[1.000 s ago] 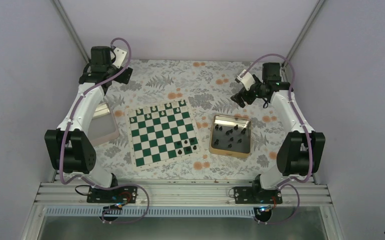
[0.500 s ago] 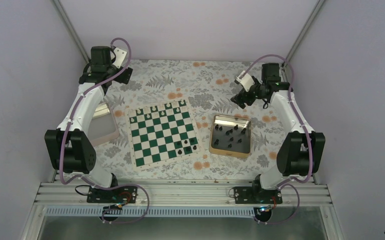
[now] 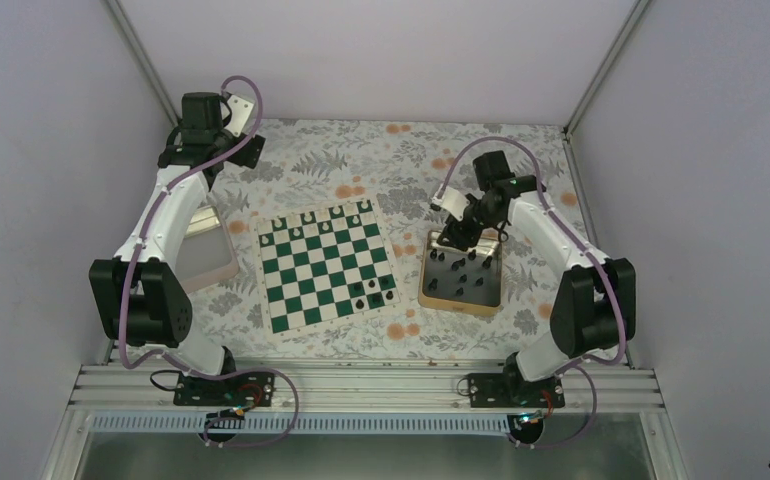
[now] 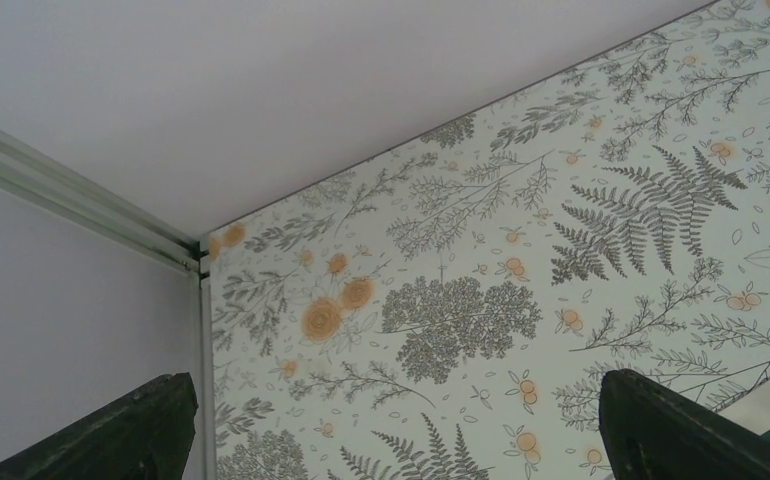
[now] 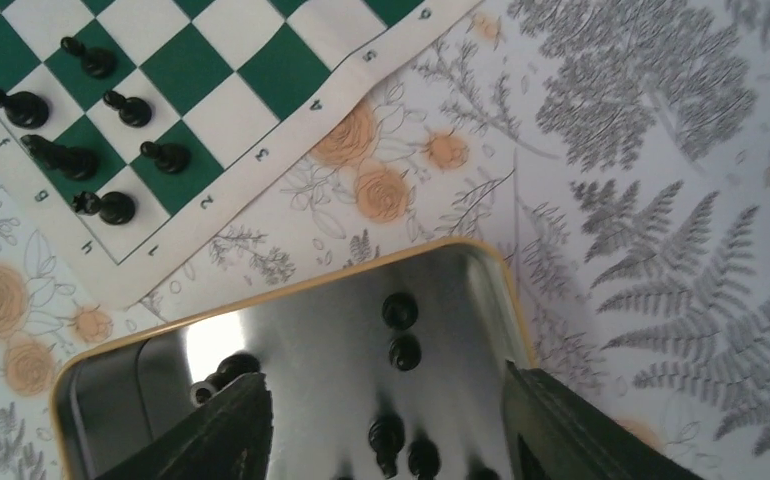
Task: Set up the chess pieces on the board
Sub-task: Pick up the chess piece from the storage box.
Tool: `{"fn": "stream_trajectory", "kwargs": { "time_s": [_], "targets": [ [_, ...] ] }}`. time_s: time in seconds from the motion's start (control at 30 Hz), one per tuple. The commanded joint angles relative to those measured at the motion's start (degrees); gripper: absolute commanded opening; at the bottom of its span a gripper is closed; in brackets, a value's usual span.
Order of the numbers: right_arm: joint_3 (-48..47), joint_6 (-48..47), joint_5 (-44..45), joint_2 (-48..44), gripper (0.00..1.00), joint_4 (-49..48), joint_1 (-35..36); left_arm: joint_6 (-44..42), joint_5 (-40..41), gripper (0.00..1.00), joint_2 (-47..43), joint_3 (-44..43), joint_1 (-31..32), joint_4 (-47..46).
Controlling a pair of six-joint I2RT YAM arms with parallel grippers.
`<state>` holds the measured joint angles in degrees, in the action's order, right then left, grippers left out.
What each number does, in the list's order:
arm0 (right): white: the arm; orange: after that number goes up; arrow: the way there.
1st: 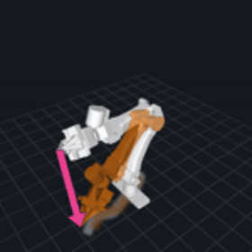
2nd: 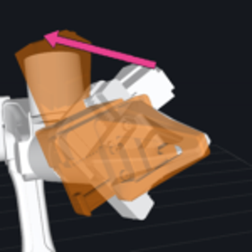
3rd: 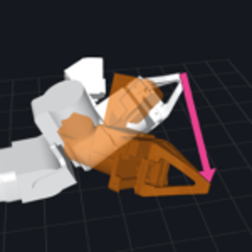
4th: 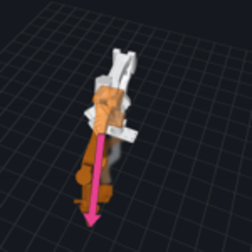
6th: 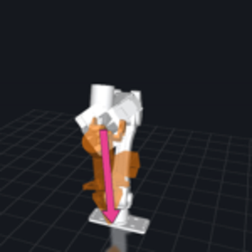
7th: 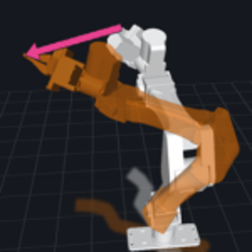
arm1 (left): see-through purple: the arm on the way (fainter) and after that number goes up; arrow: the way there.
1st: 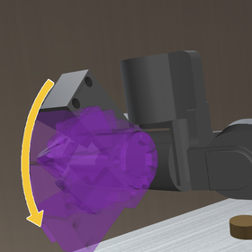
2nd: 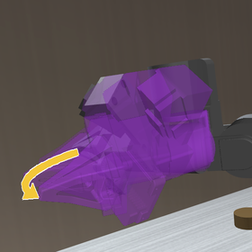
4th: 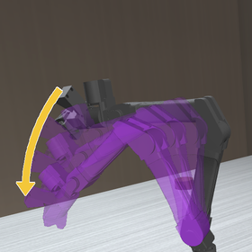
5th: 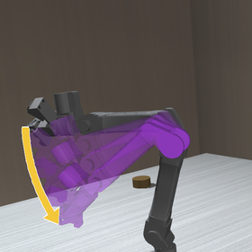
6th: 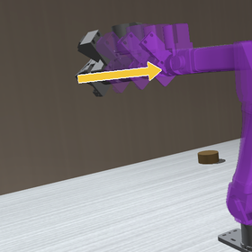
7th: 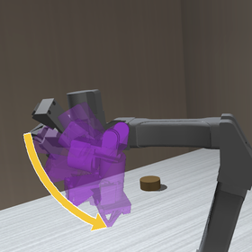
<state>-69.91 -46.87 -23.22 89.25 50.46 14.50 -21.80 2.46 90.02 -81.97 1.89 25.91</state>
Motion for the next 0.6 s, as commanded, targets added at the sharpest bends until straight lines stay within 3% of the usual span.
{"fn": "stream_trajectory", "kwargs": {
  "time_s": [0.0, 0.1, 0.57],
  "targets": [
    [2.46, 1.00, 0.29, -0.22, 0.52, 2.29, 0.30, -0.35, -0.35, 1.00, 0.15, -1.60, 0.17, 1.04],
    [3.77, 1.30, 0.60, 0.85, 0.39, 1.33, 0.87, 0.02, -0.17, 1.00, 0.95, -2.42, 0.20, 1.27],
    [4.07, 3.21, 4.78, 8.22, 0.34, -3.39, 3.75, -0.17, -0.48, 1.00, 0.62, -1.66, 0.13, 0.99]
  ]
}}
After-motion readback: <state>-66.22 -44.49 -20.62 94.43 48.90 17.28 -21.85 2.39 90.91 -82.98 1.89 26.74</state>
